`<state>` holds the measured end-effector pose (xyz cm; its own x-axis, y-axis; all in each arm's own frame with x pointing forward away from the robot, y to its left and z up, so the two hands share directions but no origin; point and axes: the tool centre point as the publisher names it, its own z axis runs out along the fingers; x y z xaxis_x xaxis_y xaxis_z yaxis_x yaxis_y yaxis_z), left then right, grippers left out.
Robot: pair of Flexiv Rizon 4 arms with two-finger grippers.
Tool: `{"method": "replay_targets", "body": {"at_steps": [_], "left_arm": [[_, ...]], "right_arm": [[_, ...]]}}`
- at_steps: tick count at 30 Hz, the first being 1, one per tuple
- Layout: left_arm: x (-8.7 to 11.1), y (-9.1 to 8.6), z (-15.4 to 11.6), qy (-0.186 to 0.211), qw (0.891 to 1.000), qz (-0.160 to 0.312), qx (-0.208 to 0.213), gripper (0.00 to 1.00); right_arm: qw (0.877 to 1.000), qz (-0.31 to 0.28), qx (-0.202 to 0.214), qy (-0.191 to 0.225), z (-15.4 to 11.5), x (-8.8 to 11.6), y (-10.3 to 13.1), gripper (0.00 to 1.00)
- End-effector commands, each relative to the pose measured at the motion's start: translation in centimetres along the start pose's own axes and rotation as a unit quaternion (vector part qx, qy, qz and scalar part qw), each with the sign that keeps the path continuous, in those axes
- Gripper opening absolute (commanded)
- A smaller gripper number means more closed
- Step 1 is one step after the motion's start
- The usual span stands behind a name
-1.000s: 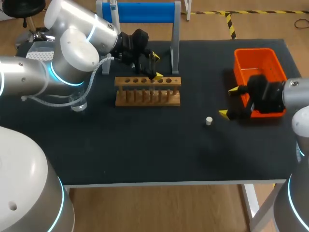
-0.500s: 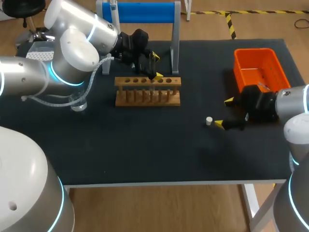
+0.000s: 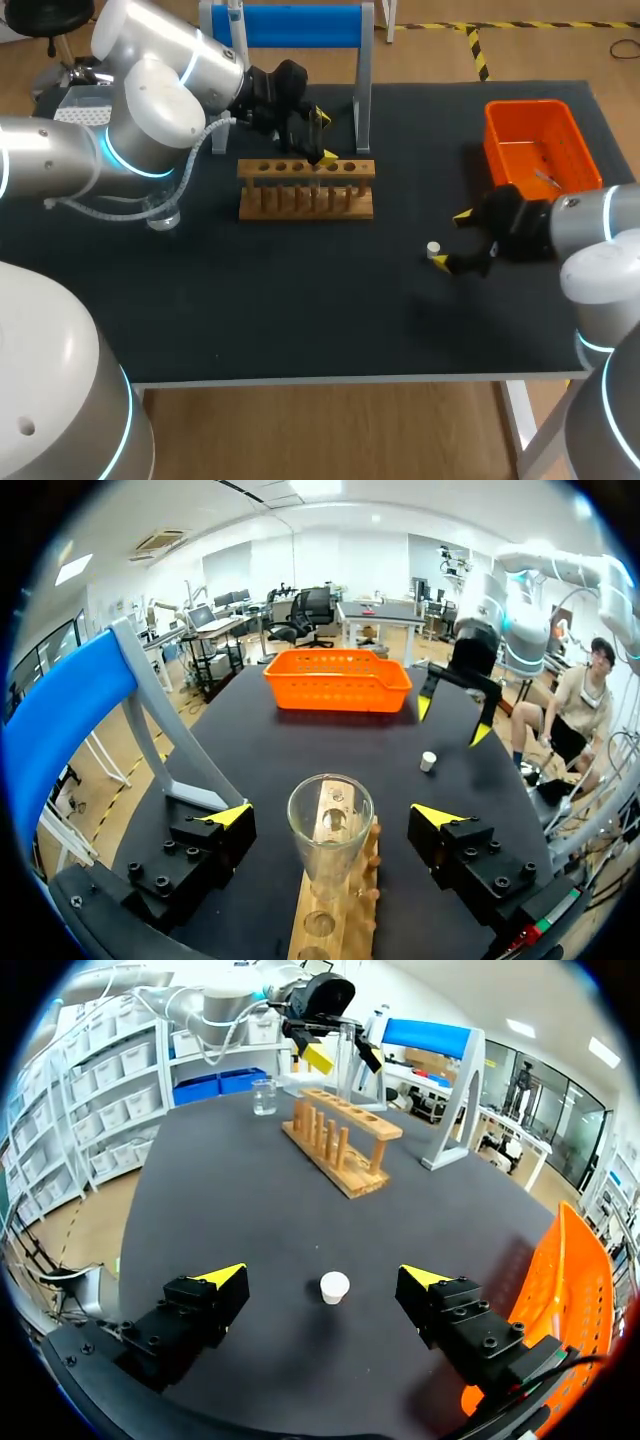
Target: Invert the test tube, pick up the pipette, mount the tip to pipette, aspirate from beaker and dispense into the tube, eject the tip, return the pipette, and cap with the stopper.
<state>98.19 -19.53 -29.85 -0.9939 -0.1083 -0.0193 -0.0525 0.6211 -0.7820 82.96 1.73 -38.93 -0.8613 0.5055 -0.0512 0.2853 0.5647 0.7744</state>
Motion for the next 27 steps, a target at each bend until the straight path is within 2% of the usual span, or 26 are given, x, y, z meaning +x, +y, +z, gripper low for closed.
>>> {"method": "replay_targets", "body": {"at_steps": [1, 6, 7, 9, 10, 12, 14, 16, 27], "left_arm": [[-0.1, 0.0, 0.0, 0.002, 1.000, 0.000, 0.000, 1.00], [-0.1, 0.0, 0.0, 0.002, 1.000, 0.000, 0.000, 1.00], [-0.1, 0.0, 0.0, 0.002, 1.000, 0.000, 0.000, 1.00], [-0.1, 0.0, 0.0, 0.002, 1.000, 0.000, 0.000, 1.00], [-0.1, 0.0, 0.0, 0.002, 1.000, 0.000, 0.000, 1.00], [-0.1, 0.0, 0.0, 0.002, 1.000, 0.000, 0.000, 1.00], [-0.1, 0.0, 0.0, 0.002, 1.000, 0.000, 0.000, 1.00], [-0.1, 0.0, 0.0, 0.002, 1.000, 0.000, 0.000, 1.00], [-0.1, 0.0, 0.0, 0.002, 1.000, 0.000, 0.000, 1.00]], "right_arm": [[1.000, 0.002, 0.002, -0.008, 1.1, -0.1, -0.1, 1.00], [1.000, 0.005, 0.006, -0.009, 1.8, -0.1, -0.1, 0.98], [1.000, 0.005, 0.007, -0.009, 2.0, -0.1, -0.2, 0.91], [1.000, 0.006, 0.009, -0.007, 2.3, 0.0, -0.2, 0.87], [1.000, 0.007, 0.011, -0.007, 2.5, 0.0, -0.3, 0.78], [1.000, 0.008, 0.013, -0.006, 2.8, 0.0, -0.4, 0.72], [1.000, 0.009, 0.016, -0.006, 3.0, 0.0, -0.5, 0.72], [1.000, 0.009, 0.020, -0.006, 3.3, 0.1, -0.5, 0.79], [0.999, 0.016, 0.029, -0.012, 4.2, -0.3, -0.8, 0.67]]}}
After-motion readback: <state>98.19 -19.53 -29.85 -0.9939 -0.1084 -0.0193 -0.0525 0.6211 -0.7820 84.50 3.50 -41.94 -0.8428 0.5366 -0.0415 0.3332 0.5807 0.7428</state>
